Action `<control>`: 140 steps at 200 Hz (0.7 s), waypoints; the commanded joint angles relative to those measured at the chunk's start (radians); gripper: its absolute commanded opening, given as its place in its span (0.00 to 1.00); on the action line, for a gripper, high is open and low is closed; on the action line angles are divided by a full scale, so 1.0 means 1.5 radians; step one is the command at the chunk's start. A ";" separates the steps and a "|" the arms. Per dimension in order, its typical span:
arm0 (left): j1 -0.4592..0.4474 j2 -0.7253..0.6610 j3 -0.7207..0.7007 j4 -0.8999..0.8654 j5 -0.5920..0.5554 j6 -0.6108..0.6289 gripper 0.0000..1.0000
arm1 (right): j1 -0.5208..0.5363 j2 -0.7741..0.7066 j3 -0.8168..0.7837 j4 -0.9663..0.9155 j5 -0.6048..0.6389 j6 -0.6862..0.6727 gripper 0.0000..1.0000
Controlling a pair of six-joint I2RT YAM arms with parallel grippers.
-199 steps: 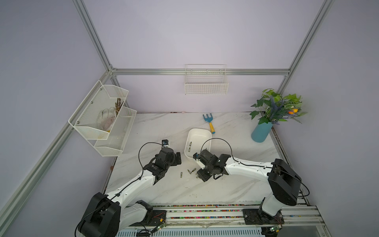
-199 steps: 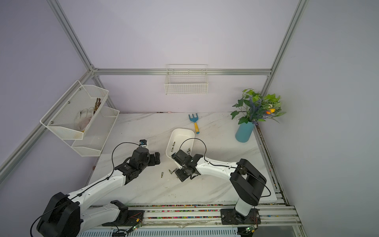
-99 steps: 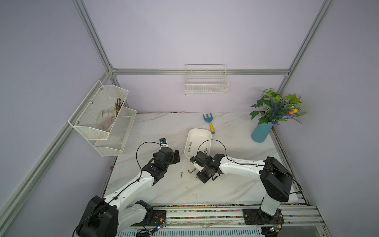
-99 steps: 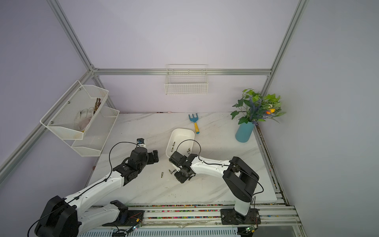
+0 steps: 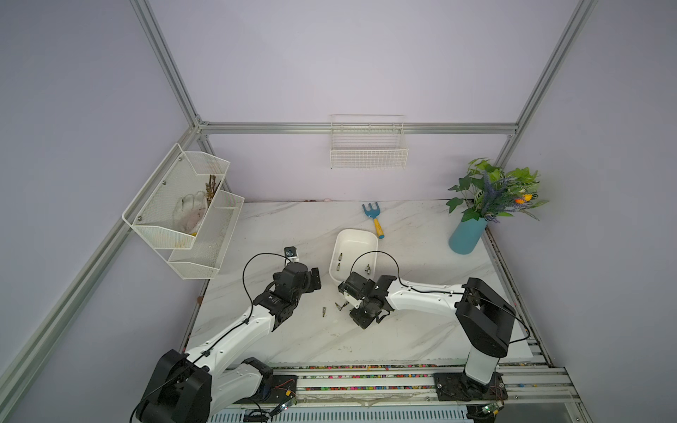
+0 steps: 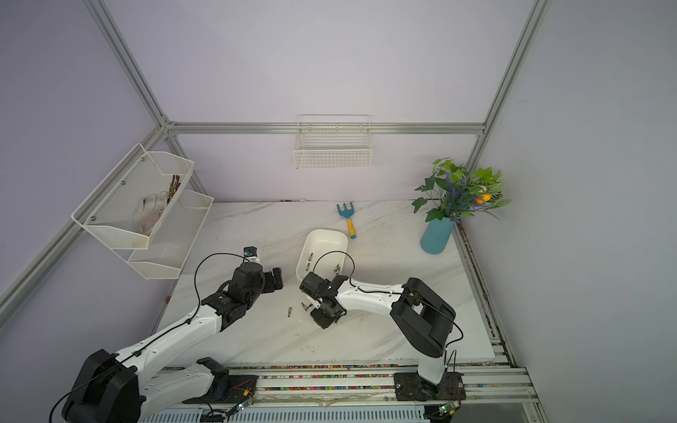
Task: Put the bit on the desktop into the storage box
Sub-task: Pick up the screwdriver bit from the center of the board.
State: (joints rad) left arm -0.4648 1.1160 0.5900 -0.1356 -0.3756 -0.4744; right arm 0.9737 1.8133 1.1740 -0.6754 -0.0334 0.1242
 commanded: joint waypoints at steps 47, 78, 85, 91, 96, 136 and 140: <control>0.006 -0.006 -0.003 0.020 -0.007 0.010 1.00 | 0.006 0.022 0.010 -0.015 0.014 -0.007 0.26; 0.006 -0.004 -0.002 0.020 -0.005 0.010 1.00 | 0.007 0.025 0.008 -0.017 0.019 -0.005 0.25; 0.007 -0.004 -0.002 0.020 -0.004 0.010 1.00 | 0.007 0.026 0.008 -0.018 0.020 -0.005 0.25; 0.006 -0.005 -0.002 0.020 -0.005 0.010 1.00 | 0.007 0.028 0.007 -0.019 0.020 -0.004 0.24; 0.006 -0.005 -0.002 0.020 -0.005 0.010 1.00 | 0.007 0.029 0.008 -0.019 0.019 -0.005 0.23; 0.006 -0.005 -0.002 0.021 -0.004 0.010 1.00 | 0.007 0.034 0.007 -0.021 0.023 -0.005 0.19; 0.006 -0.005 -0.001 0.020 -0.005 0.010 1.00 | 0.007 0.034 0.007 -0.022 0.023 -0.004 0.19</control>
State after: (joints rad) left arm -0.4644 1.1160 0.5900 -0.1356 -0.3748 -0.4744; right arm 0.9783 1.8462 1.1744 -0.6838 -0.0151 0.1181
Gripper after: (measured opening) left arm 0.999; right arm 0.200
